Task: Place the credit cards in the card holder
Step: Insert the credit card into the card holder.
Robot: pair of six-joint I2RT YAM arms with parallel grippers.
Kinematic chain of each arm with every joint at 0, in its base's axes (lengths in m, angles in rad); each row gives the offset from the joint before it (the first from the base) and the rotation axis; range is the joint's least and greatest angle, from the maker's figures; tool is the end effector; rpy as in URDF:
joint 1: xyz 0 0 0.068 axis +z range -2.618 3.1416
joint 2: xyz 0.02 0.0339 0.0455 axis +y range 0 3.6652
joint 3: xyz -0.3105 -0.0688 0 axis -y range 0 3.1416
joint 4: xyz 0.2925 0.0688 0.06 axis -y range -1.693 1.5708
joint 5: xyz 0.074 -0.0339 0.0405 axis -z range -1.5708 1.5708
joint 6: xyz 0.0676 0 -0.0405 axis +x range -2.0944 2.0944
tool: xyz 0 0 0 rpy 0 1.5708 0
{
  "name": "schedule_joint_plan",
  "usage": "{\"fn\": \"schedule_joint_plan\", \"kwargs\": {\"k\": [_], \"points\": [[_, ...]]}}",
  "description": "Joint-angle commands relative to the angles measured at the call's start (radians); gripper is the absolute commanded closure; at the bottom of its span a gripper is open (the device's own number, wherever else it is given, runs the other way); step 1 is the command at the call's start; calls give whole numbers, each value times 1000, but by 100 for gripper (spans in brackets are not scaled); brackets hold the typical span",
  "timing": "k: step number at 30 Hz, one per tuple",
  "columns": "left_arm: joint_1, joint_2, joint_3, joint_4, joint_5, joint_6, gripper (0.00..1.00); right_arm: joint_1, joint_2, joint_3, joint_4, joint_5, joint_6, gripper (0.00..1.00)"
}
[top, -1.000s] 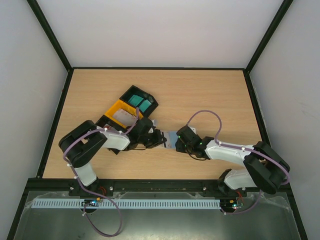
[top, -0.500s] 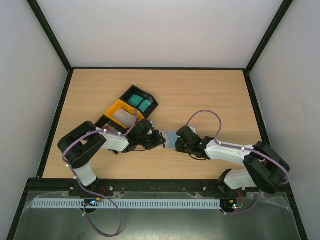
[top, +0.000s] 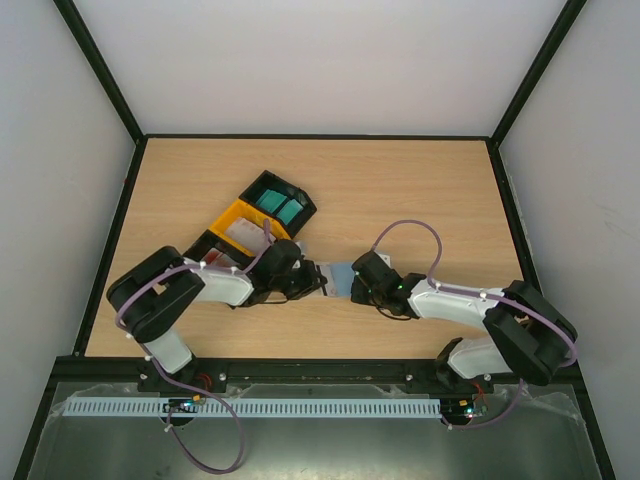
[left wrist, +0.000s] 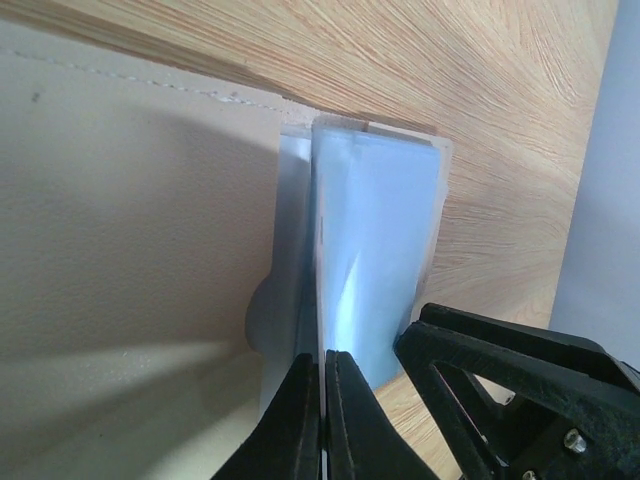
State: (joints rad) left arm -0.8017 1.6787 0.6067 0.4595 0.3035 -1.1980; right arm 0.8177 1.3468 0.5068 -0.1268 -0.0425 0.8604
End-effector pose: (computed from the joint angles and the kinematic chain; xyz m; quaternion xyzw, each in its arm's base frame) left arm 0.2354 -0.2723 0.1144 -0.1044 0.8737 -0.4559 0.1334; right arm 0.1835 0.1999 0.1220 0.0141 0.9544 0.2348 0.1836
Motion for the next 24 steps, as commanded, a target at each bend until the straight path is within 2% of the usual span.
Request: {"fn": "schedule_joint_plan", "kwargs": {"k": [1, 6, 14, 24], "points": [[7, -56, -15, -64, -43, 19, 97, 5, 31, -17, -46, 8, -1, 71], [9, -77, -2, -105, -68, 39, 98, 5, 23, -24, -43, 7, 0, 71], [10, 9, -2, 1, 15, 4, 97, 5, 24, -22, -43, 2, 0, 71], [9, 67, 0, 53, 78, -17, 97, 5, 26, -16, -35, -10, 7, 71]]}}
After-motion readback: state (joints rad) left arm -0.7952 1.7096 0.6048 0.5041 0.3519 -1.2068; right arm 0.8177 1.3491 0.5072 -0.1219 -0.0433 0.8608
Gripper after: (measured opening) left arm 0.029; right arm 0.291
